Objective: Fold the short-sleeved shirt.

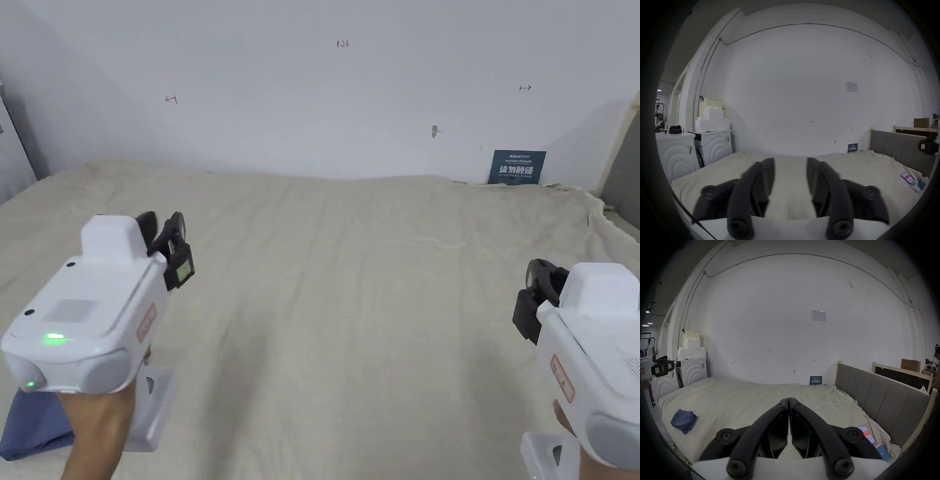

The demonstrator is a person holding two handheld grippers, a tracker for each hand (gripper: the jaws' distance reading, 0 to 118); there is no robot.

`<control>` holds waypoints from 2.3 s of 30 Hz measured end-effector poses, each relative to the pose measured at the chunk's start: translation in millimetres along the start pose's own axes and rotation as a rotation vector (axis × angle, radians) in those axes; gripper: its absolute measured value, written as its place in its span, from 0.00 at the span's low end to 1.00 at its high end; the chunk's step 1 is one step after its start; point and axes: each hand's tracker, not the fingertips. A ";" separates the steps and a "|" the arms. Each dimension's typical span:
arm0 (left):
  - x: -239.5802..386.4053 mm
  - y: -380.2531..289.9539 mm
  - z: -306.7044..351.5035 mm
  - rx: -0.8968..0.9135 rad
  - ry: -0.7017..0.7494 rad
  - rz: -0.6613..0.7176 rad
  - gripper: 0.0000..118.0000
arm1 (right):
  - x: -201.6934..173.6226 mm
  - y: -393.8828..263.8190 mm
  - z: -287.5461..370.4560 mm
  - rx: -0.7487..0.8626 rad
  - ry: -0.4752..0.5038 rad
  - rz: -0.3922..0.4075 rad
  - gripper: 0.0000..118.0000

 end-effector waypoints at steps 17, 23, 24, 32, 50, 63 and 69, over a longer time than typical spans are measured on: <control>52.1 -38.4 14.0 -0.007 -0.102 0.001 0.00 | 10.4 -6.1 17.9 0.005 -0.039 -0.009 0.00; 56.2 -37.9 15.5 -0.011 -0.106 -0.004 0.00 | 10.7 -6.3 19.8 0.010 -0.039 -0.011 0.00; 56.6 -38.1 15.7 -0.011 -0.106 -0.006 0.00 | 10.8 -6.1 20.1 0.011 -0.037 -0.009 0.00; 59.2 -39.0 16.1 -0.014 -0.111 -0.006 0.00 | 10.0 -4.4 21.8 0.017 -0.038 -0.006 0.00; 60.1 -39.6 19.1 -0.016 -0.110 -0.012 0.00 | 10.6 -5.2 23.4 0.019 -0.035 -0.005 0.00; 60.9 -39.3 18.2 -0.014 -0.112 -0.010 0.00 | 11.8 -6.4 23.7 0.017 -0.038 -0.003 0.00; 62.5 -41.2 19.2 0.000 -0.105 -0.018 0.00 | 11.5 -6.9 23.3 0.015 -0.040 -0.003 0.00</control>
